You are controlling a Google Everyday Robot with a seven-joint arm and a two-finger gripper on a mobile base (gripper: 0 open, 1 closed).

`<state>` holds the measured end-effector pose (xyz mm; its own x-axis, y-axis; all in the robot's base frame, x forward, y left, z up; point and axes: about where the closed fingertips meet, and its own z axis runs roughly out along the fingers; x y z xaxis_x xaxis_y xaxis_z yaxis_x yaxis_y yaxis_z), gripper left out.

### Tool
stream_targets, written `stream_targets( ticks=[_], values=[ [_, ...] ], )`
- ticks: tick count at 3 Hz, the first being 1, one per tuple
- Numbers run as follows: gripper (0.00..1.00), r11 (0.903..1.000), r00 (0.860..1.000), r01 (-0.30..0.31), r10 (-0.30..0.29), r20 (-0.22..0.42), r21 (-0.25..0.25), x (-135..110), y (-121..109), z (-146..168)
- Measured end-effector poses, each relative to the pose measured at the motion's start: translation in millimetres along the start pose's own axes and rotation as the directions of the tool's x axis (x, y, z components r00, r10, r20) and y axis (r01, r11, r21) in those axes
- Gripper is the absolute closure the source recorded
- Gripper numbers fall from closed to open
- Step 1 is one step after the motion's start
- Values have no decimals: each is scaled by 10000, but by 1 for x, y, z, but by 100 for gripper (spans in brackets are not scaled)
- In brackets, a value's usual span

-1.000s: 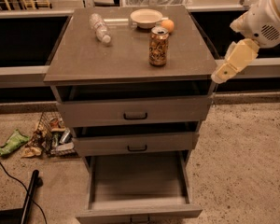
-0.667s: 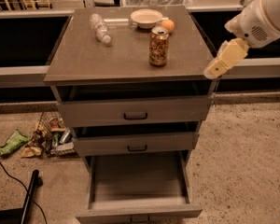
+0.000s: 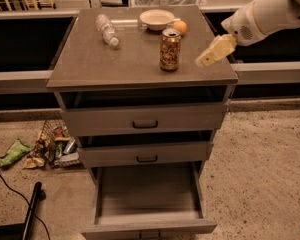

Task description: Place orange can into bottom drawer

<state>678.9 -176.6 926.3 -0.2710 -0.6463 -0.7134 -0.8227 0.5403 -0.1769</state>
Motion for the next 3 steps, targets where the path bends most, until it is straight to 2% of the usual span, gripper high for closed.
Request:
stream_targets(
  ticks=[1,2,3],
  values=[
    [0,9988,9951,-488,484,861,21,-8,-19,32],
    [0,9964,9840,-846,826,1578,60,-18,-35,53],
    [0,9968,9681,-788,791,2377,-108,-44,-43,70]
  ],
)
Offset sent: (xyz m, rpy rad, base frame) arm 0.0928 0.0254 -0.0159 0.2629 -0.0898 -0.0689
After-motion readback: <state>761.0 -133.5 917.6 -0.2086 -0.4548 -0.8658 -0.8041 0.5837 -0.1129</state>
